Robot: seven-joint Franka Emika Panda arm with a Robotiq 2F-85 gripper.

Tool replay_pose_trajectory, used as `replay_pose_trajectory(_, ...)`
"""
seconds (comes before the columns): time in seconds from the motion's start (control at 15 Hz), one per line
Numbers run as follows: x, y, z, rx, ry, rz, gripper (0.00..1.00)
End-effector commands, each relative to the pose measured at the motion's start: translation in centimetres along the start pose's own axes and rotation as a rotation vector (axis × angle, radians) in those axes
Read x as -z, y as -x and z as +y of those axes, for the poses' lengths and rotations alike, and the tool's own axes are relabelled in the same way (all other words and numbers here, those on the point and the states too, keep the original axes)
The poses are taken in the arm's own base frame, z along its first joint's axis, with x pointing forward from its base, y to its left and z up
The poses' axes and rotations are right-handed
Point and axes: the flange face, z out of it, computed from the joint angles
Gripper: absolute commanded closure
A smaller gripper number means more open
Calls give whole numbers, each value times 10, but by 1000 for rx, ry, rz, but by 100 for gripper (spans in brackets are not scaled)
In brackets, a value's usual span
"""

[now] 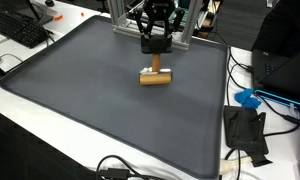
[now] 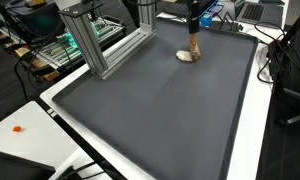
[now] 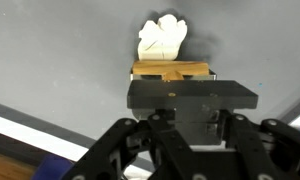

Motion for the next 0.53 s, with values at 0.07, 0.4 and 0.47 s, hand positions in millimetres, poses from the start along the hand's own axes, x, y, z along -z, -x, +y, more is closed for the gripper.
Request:
replay_pose_trajectory(0.07, -4, 17, 3, -68, -12, -114, 78)
replay_pose_trajectory(0.4, -11, 25, -2, -83, -34, -135, 78)
replay_pose_trajectory(0.47, -12, 28, -2, -84, -33, -140, 78)
